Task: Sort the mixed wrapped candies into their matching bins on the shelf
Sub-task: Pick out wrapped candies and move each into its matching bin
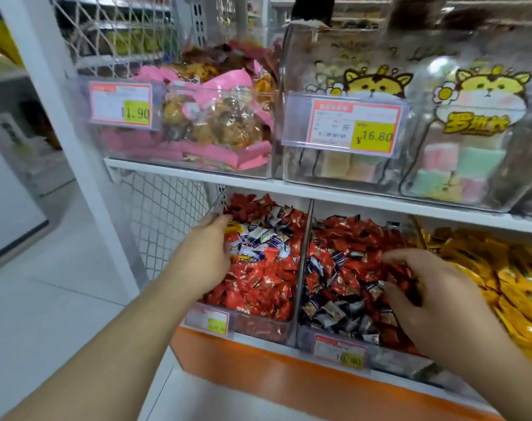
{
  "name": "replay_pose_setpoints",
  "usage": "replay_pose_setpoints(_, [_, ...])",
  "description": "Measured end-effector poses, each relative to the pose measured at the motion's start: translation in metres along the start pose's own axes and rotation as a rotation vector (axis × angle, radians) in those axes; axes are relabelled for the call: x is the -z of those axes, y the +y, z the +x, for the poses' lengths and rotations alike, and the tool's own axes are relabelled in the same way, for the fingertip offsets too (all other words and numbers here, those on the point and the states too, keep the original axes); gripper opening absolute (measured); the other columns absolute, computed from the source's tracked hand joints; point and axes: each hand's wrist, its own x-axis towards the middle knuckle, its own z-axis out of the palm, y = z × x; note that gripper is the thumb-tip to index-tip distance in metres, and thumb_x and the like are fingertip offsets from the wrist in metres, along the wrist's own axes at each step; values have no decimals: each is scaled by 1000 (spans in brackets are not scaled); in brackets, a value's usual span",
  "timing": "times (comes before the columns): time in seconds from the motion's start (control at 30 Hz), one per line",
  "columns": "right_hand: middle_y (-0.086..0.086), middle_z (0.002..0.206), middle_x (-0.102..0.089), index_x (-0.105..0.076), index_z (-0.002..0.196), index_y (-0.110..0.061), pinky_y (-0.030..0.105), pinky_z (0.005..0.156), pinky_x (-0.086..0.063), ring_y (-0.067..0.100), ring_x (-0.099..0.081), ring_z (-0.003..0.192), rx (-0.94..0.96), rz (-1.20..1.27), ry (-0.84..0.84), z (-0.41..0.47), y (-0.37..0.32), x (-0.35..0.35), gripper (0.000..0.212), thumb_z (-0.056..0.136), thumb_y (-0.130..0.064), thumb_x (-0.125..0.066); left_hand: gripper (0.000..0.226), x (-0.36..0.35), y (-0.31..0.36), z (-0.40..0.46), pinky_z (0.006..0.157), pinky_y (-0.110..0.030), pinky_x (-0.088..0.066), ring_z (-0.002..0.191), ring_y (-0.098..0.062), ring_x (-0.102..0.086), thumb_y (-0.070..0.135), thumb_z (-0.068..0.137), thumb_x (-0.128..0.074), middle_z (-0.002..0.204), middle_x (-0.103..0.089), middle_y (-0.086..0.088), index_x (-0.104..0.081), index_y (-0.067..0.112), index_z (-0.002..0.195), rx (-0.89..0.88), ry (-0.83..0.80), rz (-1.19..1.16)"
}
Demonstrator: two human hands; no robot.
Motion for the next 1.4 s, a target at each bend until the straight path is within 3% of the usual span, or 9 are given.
replay_pose_setpoints(0.17, [-13,126,-62,-65,126,-28,22,101,-38,12,-59,122,8,34,-9,3,-1,-5,38,90,-18,-75,48,-12,0,3,95,-34,-49,120,-31,-59,13,100,-59,137,-60,-12,-54,22,146,44,-14,10])
replay_pose_setpoints(0.5, [-19,118,-57,-66,124,-28,22,99,-41,12,-59,123,58,42,15,2,5,-3,35,91,-16,-73,31,3,19,-6,66,-22,-39,75,-6,-55,16,95,-69,94,-67,13,-69,33,121,18,205,-134])
replay_pose_setpoints(0.67, [-22,141,-52,-51,145,-33,3,106,-25,-4,-44,133,174,63,-9,-2,2,-1,54,95,-29,-71,17,15,77,-39,78,-19,-49,87,-3,-69,25,93,-76,91,-76,13,-69,33,106,20,-22,-575])
replay_pose_setpoints(0.77, [-22,147,-45,-43,150,-36,17,114,-34,-3,-40,138,281,84,-49,-6,-1,0,61,95,-38,-69,8,10,118,-62,83,-26,-51,88,-8,-72,27,94,-75,92,-78,12,-72,30,100,-21,-209,-725])
replay_pose_setpoints(0.87, [-15,133,-58,-56,140,-30,29,101,-51,5,-53,124,296,78,28,-11,4,1,42,99,-33,-65,8,-3,145,-71,81,-24,-53,90,-1,-72,27,94,-74,94,-78,17,-74,32,101,-32,-293,-792])
replay_pose_setpoints(0.97, [-8,125,-66,-61,135,-24,36,93,-55,14,-58,117,212,39,119,-11,21,10,35,101,-28,-62,15,-13,156,-71,72,-14,-47,88,8,-68,38,91,-74,97,-75,24,-71,38,106,-37,-281,-759])
replay_pose_setpoints(1.2, [11,97,-71,-68,124,-17,42,79,-53,36,-63,95,-174,-272,283,14,104,39,29,97,-25,-61,11,-24,152,-71,85,-27,-54,98,7,-66,45,96,-62,102,-73,24,-68,50,104,-97,-293,-618])
replay_pose_setpoints(1.3, [7,124,-67,-61,133,-23,45,95,-50,35,-58,117,-166,-385,231,26,129,37,43,91,-30,-53,15,-24,152,-71,93,-34,-55,98,2,-69,46,96,-60,103,-74,20,-67,54,106,-86,-288,-619])
replay_pose_setpoints(1.4, [2,151,-51,-44,149,-23,51,114,-34,30,-38,144,-192,-417,106,31,140,23,56,96,-40,-39,16,-24,152,-71,97,-40,-55,99,-1,-70,48,94,-59,103,-74,19,-67,53,106,-76,-275,-613])
